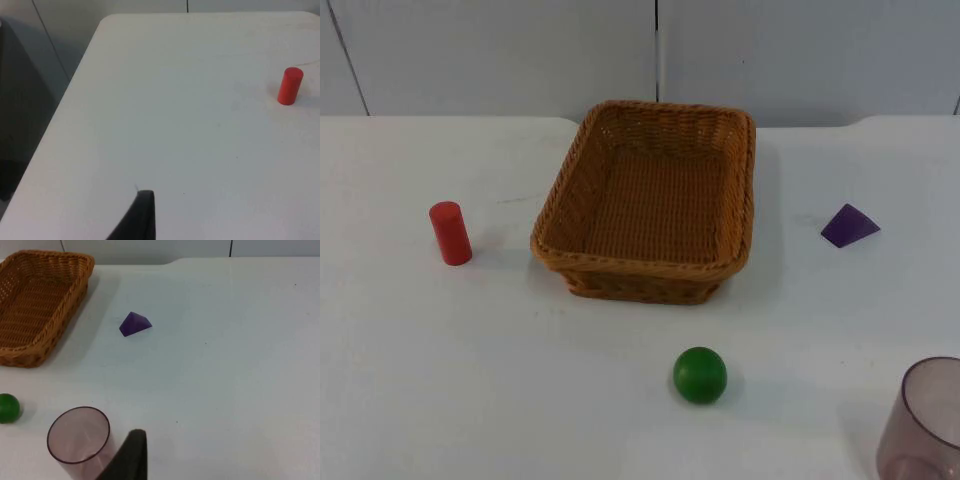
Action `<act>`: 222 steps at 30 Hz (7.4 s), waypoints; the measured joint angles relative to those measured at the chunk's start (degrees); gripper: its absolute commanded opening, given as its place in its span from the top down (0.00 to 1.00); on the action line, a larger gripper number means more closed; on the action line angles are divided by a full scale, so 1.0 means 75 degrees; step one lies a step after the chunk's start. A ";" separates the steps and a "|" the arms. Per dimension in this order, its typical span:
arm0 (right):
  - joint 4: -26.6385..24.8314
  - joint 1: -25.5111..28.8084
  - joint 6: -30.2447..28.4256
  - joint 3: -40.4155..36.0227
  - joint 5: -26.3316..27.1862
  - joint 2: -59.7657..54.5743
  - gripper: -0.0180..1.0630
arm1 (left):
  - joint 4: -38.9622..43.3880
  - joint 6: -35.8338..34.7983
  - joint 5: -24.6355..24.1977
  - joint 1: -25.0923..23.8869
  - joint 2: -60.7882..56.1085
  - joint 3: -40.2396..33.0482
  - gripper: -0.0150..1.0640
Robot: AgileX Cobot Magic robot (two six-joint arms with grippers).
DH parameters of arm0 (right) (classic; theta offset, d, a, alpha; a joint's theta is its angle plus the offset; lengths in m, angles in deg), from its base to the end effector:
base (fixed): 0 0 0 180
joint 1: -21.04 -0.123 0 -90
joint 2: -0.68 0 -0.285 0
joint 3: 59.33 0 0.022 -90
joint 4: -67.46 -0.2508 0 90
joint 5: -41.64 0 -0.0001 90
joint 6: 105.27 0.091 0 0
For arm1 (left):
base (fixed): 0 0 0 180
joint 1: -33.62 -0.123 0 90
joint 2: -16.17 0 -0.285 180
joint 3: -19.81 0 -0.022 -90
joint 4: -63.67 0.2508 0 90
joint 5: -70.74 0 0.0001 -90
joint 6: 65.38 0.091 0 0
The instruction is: Pick up the basket with the left hand and place the triangular block into the basket with the right hand.
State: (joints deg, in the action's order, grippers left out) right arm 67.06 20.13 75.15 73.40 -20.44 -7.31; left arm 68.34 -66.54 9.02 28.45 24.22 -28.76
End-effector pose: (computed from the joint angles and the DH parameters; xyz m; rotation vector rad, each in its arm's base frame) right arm -0.0079 0.0004 0.2817 -0.0093 2.0480 0.0228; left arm -0.0055 0.0061 0.2762 -0.1184 2.0622 0.1411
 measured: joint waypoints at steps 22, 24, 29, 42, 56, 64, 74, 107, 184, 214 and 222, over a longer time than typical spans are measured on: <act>0.0000 0.0000 0.0000 0.1322 0.1472 -0.3564 0.01 | -0.1023 0.0014 0.1422 0.0000 0.3293 0.0938 0.05; 0.0000 0.0000 0.0000 0.1339 0.1765 -0.4098 0.01 | -0.1109 0.0029 0.1636 0.0000 0.3918 0.1110 0.05; 0.0000 0.0000 0.0000 0.1339 0.2295 -0.4973 0.01 | -0.1244 0.0155 0.2239 0.0000 0.5131 0.1279 0.05; 0.0000 0.0000 0.0000 0.1339 0.2620 -0.5829 0.01 | -0.2511 0.1338 0.3246 0.0000 0.7270 0.1285 0.05; 0.0054 0.0000 0.0000 0.1339 0.3001 -0.5829 0.01 | -0.3709 0.2503 0.3559 0.1602 1.1040 0.3396 0.05; 0.0054 0.0000 0.0000 0.1339 0.3001 -0.5829 0.01 | -0.3691 0.2258 0.3639 0.2544 1.4421 0.6317 0.05; 0.0054 0.0000 -0.0014 0.1339 0.3001 -0.5829 0.01 | -0.3472 0.1889 0.3183 0.2545 1.7423 0.9514 0.05; 0.0004 0.0000 -0.0014 0.1339 0.3178 -0.5829 0.01 | -0.3149 0.0224 0.1212 0.2588 1.7445 1.1129 0.99; 0.0000 -0.0819 -0.1468 0.6668 -0.0207 -1.2094 0.01 | -0.6784 0.5070 0.3402 -0.0024 1.0279 0.0499 0.99; 0.1444 -0.2762 0.9433 0.8549 0.2010 -1.7182 0.01 | -0.6784 0.5042 0.3386 -0.0024 1.0310 0.0499 0.99; 0.1862 -0.2657 1.0617 0.8549 0.2394 -1.7225 0.01 | -0.6784 0.5042 0.3386 -0.0024 1.0310 0.0499 0.99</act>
State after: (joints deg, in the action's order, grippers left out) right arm 81.02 0.21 154.78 137.52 -2.48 -136.50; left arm 17.47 -28.73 34.42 28.27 101.54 -25.01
